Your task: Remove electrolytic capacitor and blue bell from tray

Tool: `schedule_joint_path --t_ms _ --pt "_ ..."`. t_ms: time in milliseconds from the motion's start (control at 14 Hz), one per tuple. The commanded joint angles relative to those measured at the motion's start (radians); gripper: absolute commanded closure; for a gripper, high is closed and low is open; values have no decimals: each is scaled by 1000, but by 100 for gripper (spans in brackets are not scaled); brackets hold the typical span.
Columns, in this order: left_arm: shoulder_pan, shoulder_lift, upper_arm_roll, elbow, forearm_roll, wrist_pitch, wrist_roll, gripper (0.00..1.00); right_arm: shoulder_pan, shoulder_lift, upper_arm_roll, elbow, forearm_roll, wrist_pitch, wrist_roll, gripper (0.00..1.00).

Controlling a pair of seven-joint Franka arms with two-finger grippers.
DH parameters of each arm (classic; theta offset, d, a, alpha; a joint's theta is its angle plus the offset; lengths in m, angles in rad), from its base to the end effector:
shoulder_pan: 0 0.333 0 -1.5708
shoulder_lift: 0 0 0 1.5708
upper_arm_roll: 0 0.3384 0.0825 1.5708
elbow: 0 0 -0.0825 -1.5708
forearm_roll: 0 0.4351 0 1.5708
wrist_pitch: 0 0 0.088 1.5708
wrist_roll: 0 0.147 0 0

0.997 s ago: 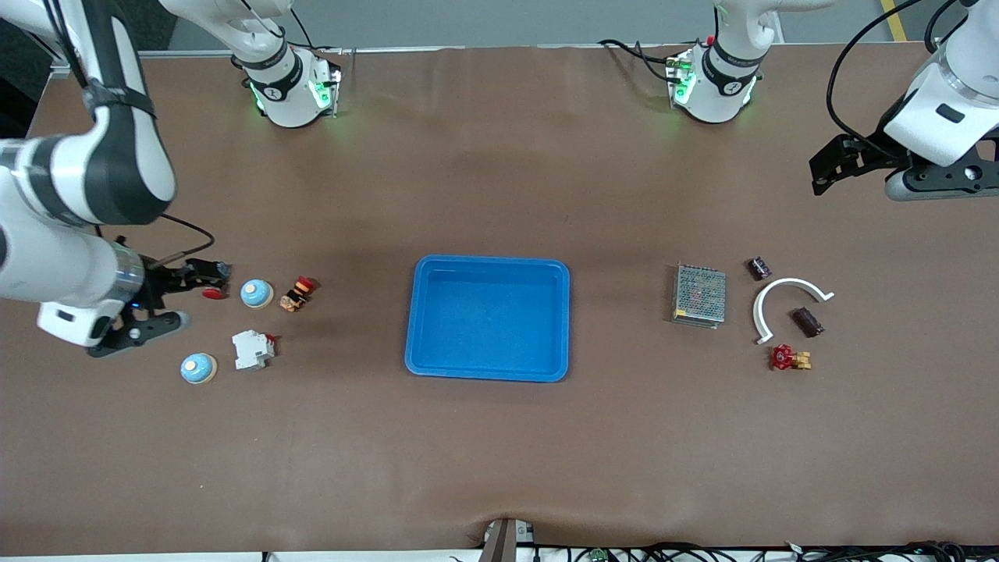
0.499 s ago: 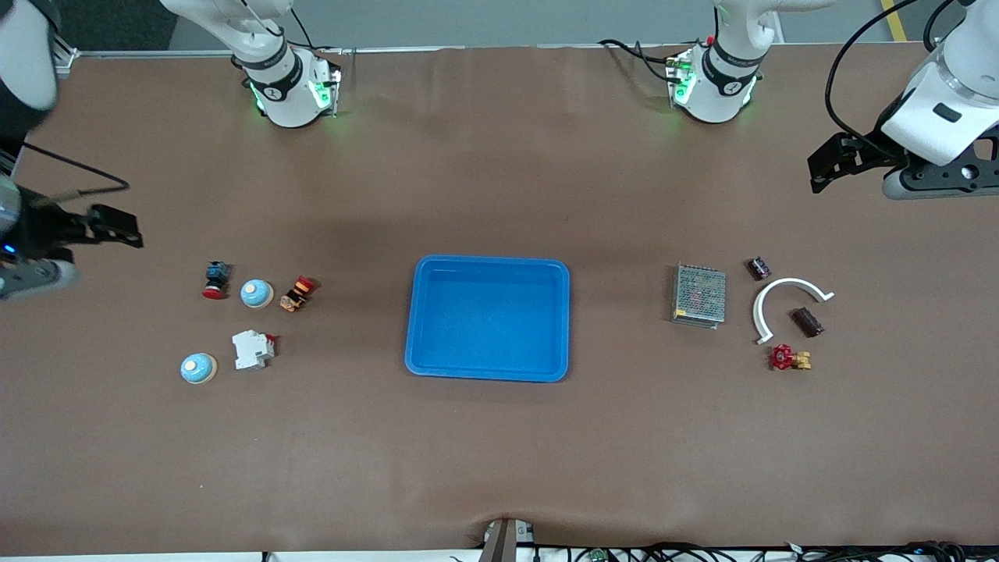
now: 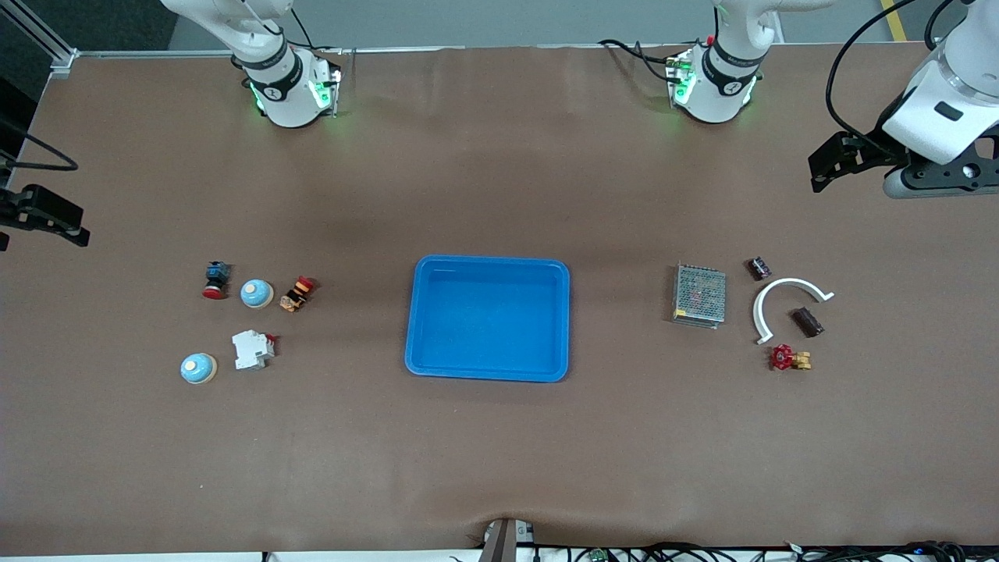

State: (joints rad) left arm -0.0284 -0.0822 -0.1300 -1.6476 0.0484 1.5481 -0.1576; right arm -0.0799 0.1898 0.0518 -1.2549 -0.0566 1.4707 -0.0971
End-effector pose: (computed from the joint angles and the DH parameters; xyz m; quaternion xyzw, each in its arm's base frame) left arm 0.5682 -0.0862 0.6132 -0.9995 -0.0002 0.0042 0.0306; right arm 0.6572 -0.0309 0.6420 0.9992 0.0308 0.0116 0.0240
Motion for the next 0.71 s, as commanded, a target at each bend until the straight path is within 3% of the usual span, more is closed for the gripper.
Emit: schedule_joint_path --t_ms 0,214,499,641 --pt "-2 4 1 20 -13 -19 10 0 -18 7 11 12 6 -12 -3 0" --pt "-1 2 1 22 -13 -19 21 0 -20 -24 13 -10 29 -30 7 0" --pt "-2 4 -2 35 -15 -34 24 0 -37 -203 10 -283 46 71 13 0" --pt "-2 -2 -2 34 -16 -54 26 0 -38 -211 10 -304 52 95 11 0"
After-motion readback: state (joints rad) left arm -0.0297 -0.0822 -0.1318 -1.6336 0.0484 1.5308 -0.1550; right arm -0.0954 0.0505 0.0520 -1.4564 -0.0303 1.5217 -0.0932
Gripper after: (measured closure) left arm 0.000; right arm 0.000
